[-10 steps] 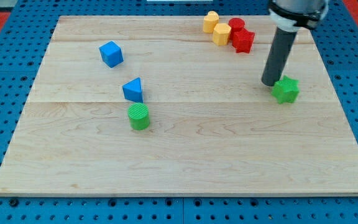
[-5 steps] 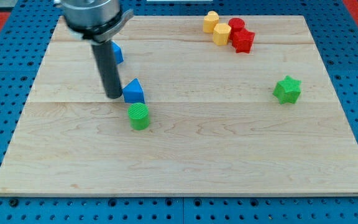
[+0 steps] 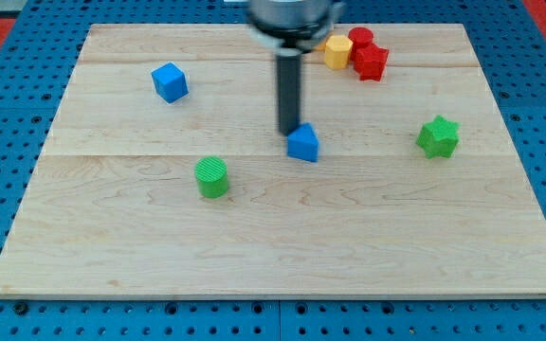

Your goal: Move the triangle vertical to the red circle

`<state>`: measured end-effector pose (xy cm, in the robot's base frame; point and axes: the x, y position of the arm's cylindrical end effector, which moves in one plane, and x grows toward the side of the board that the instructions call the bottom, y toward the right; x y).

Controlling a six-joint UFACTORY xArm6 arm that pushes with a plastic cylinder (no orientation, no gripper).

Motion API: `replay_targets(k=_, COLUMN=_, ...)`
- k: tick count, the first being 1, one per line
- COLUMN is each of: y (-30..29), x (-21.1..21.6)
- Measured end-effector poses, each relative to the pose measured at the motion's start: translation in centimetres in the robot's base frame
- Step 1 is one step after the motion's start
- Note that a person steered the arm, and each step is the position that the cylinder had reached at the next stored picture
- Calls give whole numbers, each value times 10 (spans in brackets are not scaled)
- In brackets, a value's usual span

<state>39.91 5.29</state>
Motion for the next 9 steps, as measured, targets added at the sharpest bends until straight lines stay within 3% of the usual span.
replay_targets(k=1, y=26, x=16)
replay_targets(k=3, y=-106, x=19)
replay_targets(k=4, y=-85, x=73)
replay_targets(k=6, y=53, x=26)
replay_targets(k=7, y=34, x=119)
replay_targets(k=8, y=-47, x=186)
replay_targets(k=9, y=-121, x=174)
